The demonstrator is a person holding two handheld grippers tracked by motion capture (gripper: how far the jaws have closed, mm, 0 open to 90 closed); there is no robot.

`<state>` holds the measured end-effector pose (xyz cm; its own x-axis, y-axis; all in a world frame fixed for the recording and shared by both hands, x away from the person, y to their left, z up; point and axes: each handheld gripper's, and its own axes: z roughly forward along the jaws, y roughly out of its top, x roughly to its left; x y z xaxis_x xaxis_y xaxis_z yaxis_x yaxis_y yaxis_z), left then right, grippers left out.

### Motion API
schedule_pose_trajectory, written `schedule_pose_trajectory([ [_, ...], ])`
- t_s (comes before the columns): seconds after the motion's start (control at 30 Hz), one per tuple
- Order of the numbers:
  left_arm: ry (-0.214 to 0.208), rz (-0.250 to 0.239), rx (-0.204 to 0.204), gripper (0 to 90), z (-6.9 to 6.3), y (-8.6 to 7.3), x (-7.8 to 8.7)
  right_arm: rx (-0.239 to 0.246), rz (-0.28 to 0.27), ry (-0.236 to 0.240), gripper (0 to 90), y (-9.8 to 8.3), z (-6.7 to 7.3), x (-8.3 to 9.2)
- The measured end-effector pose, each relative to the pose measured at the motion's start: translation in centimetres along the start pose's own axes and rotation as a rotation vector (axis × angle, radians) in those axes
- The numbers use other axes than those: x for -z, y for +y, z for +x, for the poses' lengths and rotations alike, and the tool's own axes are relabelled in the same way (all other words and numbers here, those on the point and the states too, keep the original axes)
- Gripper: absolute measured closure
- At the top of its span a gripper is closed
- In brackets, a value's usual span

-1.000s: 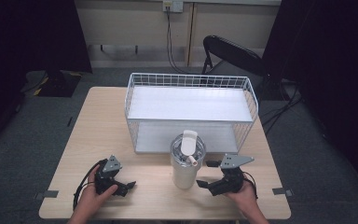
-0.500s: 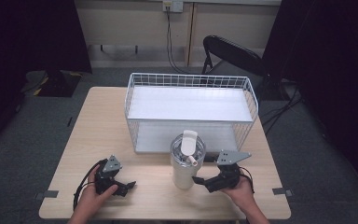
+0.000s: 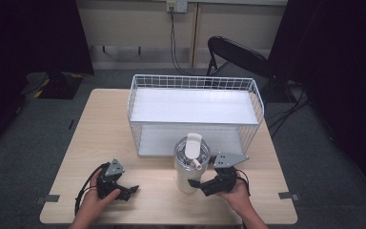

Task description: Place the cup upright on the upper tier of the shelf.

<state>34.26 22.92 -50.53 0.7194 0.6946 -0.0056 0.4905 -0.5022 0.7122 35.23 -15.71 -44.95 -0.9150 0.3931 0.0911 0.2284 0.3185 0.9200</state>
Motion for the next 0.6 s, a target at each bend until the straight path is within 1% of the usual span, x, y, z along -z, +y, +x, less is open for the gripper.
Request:
schedule_pose_trajectory([
  [0.2,0.000,0.000,0.000,0.0,0.0,0.0,0.0,0.001,-0.034,0.001,9.0,-0.1,0.0,-0.6],
  [0.37,0.000,0.000,0.001,0.0,0.0,0.0,0.0,0.015,-0.061,-0.005,8.7,-0.4,-0.1,-0.9],
  [0.53,0.000,0.000,0.000,0.0,0.0,0.0,0.0,-0.005,-0.081,0.001,8.0,-0.7,-0.1,-1.3],
  [0.6,0.000,0.000,0.000,0.0,0.0,0.0,0.0,-0.005,-0.089,0.014,7.7,-0.8,-0.2,-1.3],
])
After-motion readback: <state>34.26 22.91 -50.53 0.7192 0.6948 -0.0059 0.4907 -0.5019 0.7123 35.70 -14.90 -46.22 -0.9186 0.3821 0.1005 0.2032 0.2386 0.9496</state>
